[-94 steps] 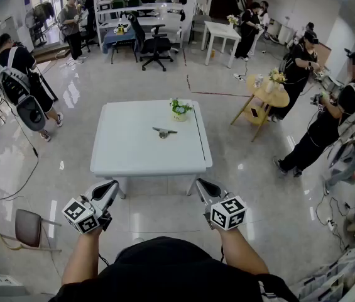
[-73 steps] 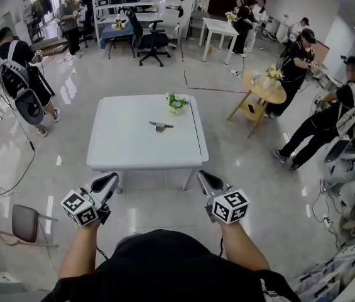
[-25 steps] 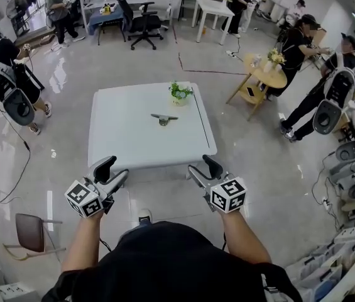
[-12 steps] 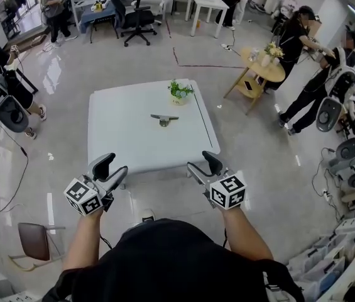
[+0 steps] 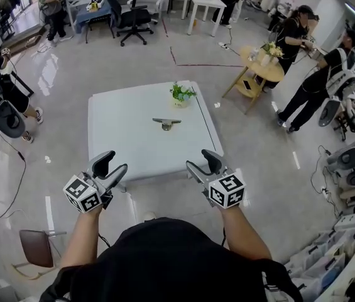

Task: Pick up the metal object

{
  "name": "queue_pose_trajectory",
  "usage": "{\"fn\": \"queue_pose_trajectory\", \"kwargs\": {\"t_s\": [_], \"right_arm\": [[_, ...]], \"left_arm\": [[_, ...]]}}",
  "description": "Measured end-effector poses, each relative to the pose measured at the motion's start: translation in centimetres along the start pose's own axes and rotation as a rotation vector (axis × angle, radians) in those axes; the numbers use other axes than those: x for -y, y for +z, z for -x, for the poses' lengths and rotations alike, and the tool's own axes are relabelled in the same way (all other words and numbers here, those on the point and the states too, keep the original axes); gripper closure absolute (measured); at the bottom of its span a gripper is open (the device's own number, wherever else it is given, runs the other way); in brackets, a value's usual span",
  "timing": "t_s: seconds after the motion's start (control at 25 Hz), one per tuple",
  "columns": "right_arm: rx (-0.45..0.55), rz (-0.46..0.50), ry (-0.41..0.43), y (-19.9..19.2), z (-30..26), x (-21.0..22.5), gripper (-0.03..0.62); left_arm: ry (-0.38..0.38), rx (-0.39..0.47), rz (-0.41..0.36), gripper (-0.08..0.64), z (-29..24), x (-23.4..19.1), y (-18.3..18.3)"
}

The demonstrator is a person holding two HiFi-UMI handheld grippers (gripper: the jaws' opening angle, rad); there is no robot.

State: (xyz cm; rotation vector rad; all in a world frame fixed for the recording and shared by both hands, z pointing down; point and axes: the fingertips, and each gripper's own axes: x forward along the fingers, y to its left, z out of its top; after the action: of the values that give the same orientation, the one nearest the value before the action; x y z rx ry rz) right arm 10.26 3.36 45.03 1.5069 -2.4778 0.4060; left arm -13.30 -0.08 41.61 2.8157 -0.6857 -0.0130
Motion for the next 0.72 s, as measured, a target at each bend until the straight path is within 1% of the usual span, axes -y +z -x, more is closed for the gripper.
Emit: {"fn": "queue_pose_trajectory", "kwargs": {"t_s": [0.36,0.56,0.72], "right_arm": [[-0.004,0.013,-0.034,1.9,-2.6,-0.1,0.276],[0.000,0.020,-0.047,2.7,-4.2,-0.3,0.273],[-0.001,0.028,-0.047,3.2,-5.0,-0.7,0.272]], "left_arm": [[-0.046,-0.010,0.007,0.314,-0.6,-3.0,1.5],[-0.057,-0.002,0.006,0.314,-0.3,-5.1,2.1],[-0.054,-0.002,0.012,0.314,0.2,-5.8,2.6]]}}
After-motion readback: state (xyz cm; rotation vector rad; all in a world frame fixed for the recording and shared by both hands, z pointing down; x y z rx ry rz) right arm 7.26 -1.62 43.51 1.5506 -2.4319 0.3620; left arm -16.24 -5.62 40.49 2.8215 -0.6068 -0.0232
